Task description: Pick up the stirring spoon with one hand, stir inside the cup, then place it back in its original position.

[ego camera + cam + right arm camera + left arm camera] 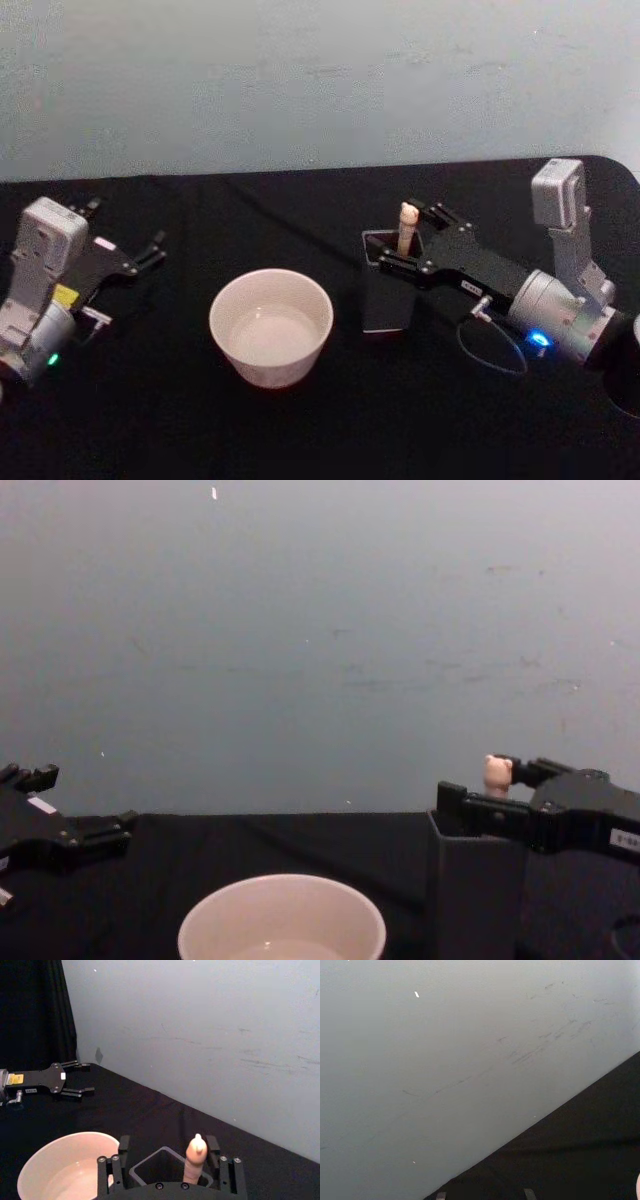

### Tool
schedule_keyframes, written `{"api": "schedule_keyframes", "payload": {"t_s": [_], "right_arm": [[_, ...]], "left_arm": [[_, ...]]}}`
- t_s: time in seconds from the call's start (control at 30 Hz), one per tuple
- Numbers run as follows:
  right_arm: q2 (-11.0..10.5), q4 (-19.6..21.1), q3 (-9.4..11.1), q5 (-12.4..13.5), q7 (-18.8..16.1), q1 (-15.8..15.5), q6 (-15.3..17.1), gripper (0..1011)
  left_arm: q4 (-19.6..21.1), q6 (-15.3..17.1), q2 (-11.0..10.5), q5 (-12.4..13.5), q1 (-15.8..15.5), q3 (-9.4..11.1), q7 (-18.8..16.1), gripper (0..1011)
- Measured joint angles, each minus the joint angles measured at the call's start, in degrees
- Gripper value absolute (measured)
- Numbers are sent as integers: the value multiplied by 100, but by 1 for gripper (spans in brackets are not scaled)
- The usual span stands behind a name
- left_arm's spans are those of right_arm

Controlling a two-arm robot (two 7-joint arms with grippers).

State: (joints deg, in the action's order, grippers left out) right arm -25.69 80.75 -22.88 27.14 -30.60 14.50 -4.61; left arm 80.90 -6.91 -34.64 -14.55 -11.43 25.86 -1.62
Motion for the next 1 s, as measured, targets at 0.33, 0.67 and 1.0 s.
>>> {"api": "schedule_keyframes", "payload": {"t_s": [0.33, 0.67, 1.0], "right_arm": [[60, 137, 124, -8, 11, 63, -226, 1000], [286, 362, 656, -434, 993, 79, -517, 1000], [541, -219, 772, -1085, 1980, 25, 137, 1000]], "left_arm": [[0, 0, 0, 0, 0, 0, 0, 1001], [0, 0, 0, 0, 0, 0, 0, 1001], [0, 0, 0, 0, 0, 0, 0, 1001]]}}
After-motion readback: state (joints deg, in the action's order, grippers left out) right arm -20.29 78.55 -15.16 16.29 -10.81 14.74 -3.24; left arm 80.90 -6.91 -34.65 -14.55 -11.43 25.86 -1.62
